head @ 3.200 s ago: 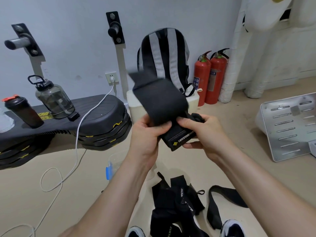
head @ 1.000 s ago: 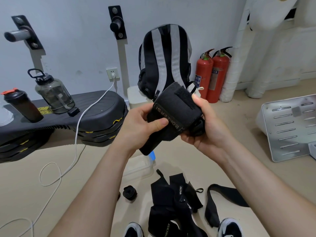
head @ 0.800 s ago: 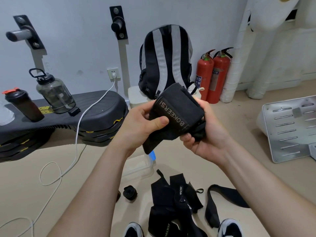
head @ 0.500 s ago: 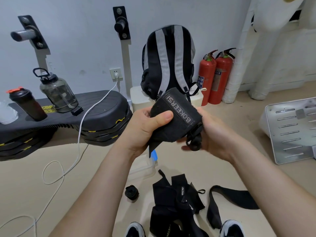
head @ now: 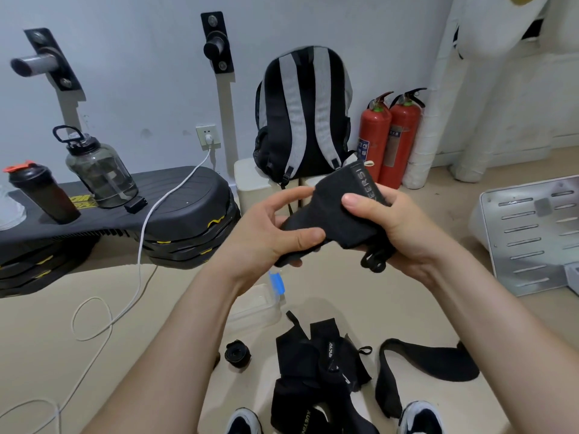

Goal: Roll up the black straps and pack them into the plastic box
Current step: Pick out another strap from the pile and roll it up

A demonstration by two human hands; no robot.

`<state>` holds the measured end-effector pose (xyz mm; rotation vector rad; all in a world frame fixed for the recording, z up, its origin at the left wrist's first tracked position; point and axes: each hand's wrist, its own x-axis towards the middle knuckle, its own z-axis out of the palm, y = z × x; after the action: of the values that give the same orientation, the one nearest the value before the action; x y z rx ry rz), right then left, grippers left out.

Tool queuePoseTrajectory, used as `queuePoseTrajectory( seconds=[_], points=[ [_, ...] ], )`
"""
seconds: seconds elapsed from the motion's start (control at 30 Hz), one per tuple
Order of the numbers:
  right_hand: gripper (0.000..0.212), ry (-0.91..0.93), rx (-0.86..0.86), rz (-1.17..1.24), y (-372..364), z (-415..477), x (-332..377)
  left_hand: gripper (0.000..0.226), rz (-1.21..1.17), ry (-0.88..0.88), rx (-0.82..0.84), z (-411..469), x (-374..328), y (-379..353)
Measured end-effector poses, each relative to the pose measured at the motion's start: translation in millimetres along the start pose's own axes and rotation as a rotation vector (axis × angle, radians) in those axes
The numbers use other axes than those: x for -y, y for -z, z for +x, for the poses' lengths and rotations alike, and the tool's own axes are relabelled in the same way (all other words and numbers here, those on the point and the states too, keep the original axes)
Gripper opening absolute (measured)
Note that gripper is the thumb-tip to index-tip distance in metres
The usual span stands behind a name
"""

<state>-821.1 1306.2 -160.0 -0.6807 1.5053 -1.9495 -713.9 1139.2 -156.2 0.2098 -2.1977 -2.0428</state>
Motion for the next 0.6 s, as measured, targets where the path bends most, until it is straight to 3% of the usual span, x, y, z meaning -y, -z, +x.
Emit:
queuePoseTrajectory(
  seconds=[0.13, 0.2, 0.43, 0.5, 0.6],
  points=[
    [0.03, -0.009, -0.008, 0.176, -1, 0, 1, 0.018, -0.135, -0.045, -0.125, -1, 0, -5],
    [0.031, 0.002, 0.024, 0.242, -2, 0, 0, 0.005, -0.191, -0.043, -0.161, 1, 3, -7],
    [0.071, -0.072, 0.173, 0.467, -9, -3, -6, 0.002, -0.287, -0.097, -0.258, 1, 1, -22],
    [0.074, -0.1, 0.205, 0.517, -10, -3, -7, 0.009, -0.264, -0.113, -0.263, -1, 2, -19],
    [0.073, -0.145, 0.27, 0.554, -13, -6, -10, 0.015, -0.271, -0.119, -0.145, -3, 3, -14]
  ],
)
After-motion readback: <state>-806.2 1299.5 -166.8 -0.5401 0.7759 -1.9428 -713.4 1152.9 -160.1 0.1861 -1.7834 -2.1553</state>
